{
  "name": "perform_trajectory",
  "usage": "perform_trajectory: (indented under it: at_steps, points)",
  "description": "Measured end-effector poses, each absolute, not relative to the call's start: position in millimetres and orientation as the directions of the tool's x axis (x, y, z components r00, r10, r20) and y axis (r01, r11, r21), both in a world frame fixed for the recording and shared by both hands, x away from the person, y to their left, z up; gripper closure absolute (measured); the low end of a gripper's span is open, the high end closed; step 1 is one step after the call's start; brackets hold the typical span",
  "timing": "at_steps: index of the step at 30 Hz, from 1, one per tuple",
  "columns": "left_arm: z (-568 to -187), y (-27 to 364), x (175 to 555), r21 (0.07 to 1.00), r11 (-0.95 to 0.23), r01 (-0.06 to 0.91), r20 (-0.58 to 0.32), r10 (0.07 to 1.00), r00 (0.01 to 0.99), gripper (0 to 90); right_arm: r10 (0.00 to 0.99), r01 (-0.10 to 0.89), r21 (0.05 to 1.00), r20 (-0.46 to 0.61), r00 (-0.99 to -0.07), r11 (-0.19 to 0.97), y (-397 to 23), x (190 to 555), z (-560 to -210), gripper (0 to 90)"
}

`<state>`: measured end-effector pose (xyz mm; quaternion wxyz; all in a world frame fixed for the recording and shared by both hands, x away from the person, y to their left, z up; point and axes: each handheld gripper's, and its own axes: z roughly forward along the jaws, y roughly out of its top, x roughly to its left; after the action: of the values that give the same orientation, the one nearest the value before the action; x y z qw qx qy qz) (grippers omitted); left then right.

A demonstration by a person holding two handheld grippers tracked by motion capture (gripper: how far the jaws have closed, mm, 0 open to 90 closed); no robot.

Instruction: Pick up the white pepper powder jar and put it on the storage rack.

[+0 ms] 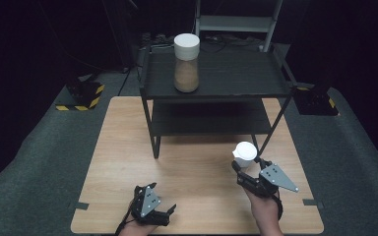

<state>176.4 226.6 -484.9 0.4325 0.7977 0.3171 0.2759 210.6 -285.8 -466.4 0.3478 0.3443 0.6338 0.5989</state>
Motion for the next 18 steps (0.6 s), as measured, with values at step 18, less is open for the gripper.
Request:
perform_trajectory:
  at_steps: [18]
  points:
    - [-485, 228, 176, 0.867, -0.422, 0.266, 0.165, 0.746, 0.646, 0.8, 0.839, -0.048, 0.999, -0.034, -0.543, 0.009, -292, 195, -425, 29.7]
